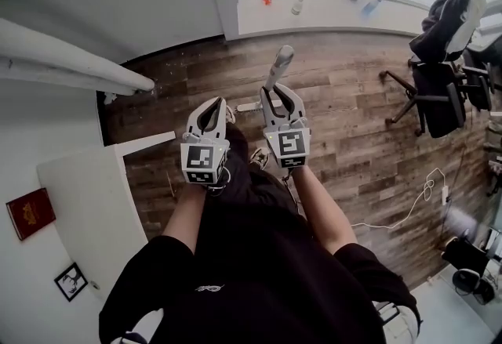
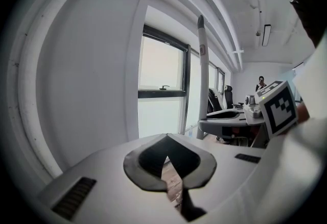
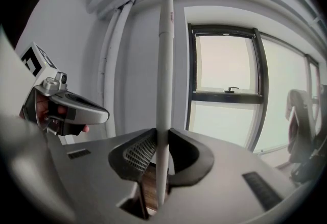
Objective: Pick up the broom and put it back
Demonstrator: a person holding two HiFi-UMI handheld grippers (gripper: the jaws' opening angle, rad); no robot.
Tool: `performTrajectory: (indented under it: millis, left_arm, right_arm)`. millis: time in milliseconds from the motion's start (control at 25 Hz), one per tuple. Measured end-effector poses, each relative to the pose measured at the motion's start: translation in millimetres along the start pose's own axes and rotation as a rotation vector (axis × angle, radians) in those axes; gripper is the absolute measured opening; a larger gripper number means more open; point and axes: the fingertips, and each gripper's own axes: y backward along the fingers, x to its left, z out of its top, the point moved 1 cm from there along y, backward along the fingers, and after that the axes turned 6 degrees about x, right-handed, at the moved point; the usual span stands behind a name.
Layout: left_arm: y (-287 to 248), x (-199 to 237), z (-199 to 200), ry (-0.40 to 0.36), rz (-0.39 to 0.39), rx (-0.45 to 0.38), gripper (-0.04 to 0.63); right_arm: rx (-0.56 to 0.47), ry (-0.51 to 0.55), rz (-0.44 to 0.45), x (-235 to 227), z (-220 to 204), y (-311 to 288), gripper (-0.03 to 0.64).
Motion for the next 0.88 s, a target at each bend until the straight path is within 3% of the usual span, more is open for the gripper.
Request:
performTrajectory:
  millis: [280,880]
  left_arm:
    - [-37.1,33.7,-45.9,0.065,-0.005,0.075,0.000]
    - [-105.6,124.4,-64.5,0.045,0.036,0.103,0.000]
  right_arm:
    - [0.087,-0.039,-0.013,1.7,-36.2,-38.8,0.089]
    - [0.240,-0.056,0.024,-1.6,-88.6,-171.8,0.091]
